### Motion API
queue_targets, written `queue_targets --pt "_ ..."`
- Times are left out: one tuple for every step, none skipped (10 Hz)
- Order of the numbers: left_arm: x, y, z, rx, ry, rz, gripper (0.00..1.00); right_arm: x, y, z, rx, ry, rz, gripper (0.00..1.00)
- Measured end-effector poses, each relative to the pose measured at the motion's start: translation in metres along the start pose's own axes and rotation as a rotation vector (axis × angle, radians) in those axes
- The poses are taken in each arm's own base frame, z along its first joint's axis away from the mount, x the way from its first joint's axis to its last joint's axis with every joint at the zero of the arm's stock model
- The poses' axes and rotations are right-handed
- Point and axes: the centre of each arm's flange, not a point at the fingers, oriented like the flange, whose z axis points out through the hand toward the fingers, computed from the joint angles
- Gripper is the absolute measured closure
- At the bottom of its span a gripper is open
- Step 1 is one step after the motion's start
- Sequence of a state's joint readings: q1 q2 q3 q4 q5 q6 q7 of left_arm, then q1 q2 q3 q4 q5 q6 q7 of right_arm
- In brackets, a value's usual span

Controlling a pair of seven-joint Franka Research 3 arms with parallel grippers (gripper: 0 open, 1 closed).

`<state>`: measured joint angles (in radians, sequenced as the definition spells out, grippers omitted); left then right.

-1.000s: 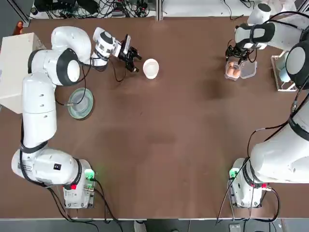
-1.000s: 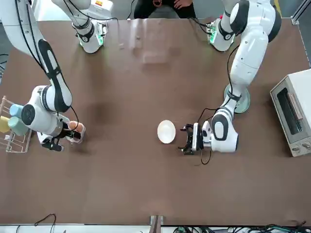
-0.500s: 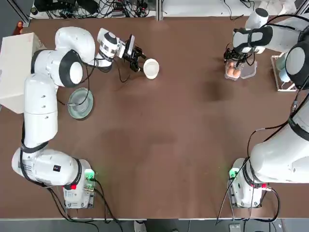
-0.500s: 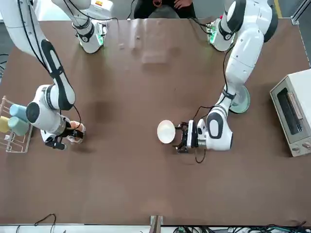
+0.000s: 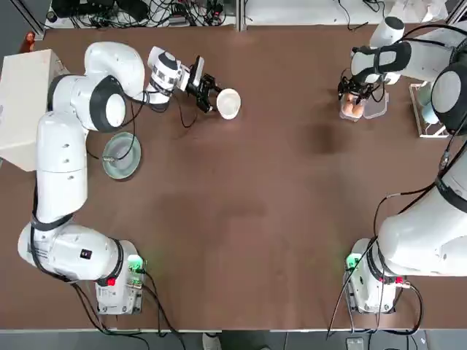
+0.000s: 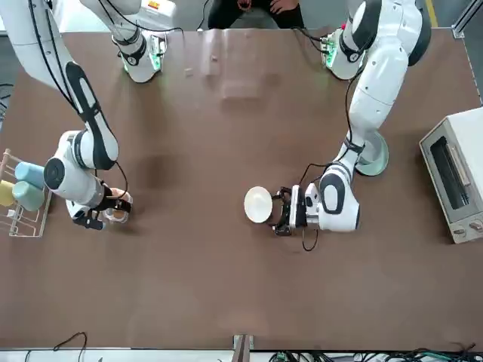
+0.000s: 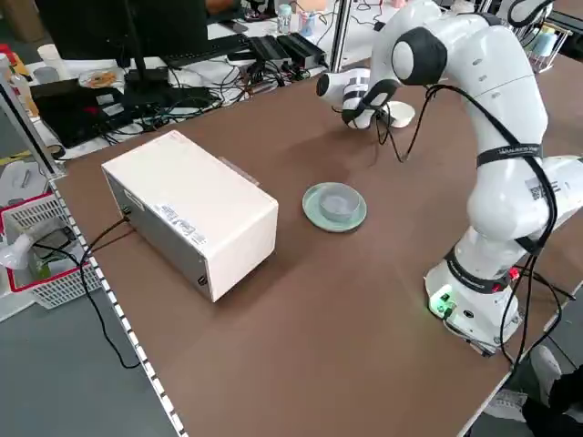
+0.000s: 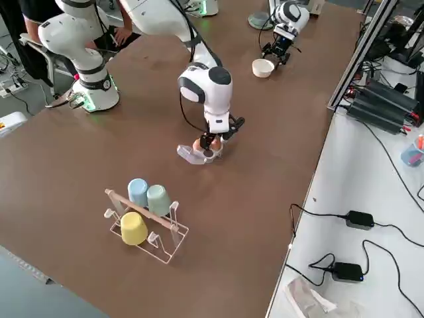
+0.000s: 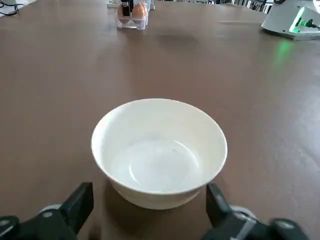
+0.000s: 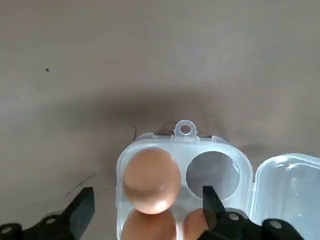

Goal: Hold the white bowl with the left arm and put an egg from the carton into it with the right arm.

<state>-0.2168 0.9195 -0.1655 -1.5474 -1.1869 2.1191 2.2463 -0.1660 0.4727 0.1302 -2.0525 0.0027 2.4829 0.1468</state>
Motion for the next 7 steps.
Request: queue_targets --pt "-0.0016 0.0026 0.0027 -0.003 0.002 -0.005 0.00 0.0001 0.0000 -0.0001 0.000 0.001 0.000 0.05" --pt "-0.0019 0.0030 0.0031 -0.002 0.004 -0.006 0.00 0.0002 0.0000 -0.0002 0.000 0.002 0.000 0.10" --pt "-0.0017 0.0029 0.0031 0.000 0.007 -0.008 0.00 0.0004 0.0000 -0.0004 0.000 0.003 0.000 0.11" --pt "-0.0015 0.0029 0.0033 0.001 0.009 -0.010 0.00 0.0008 0.0000 -0.0007 0.001 0.007 0.000 0.10" --pt "-0.0012 0.0030 0.0038 0.001 0.010 -0.010 0.01 0.0013 0.0004 -0.0011 0.001 0.012 0.001 0.11" --pt "-0.0006 0.0037 0.0056 0.001 0.013 -0.011 0.00 0.0017 0.0009 -0.0014 0.002 0.015 0.002 0.11" --pt "-0.0005 0.0063 0.0101 0.002 0.024 -0.018 0.00 0.0026 0.0012 -0.0021 0.003 0.023 0.003 0.16"
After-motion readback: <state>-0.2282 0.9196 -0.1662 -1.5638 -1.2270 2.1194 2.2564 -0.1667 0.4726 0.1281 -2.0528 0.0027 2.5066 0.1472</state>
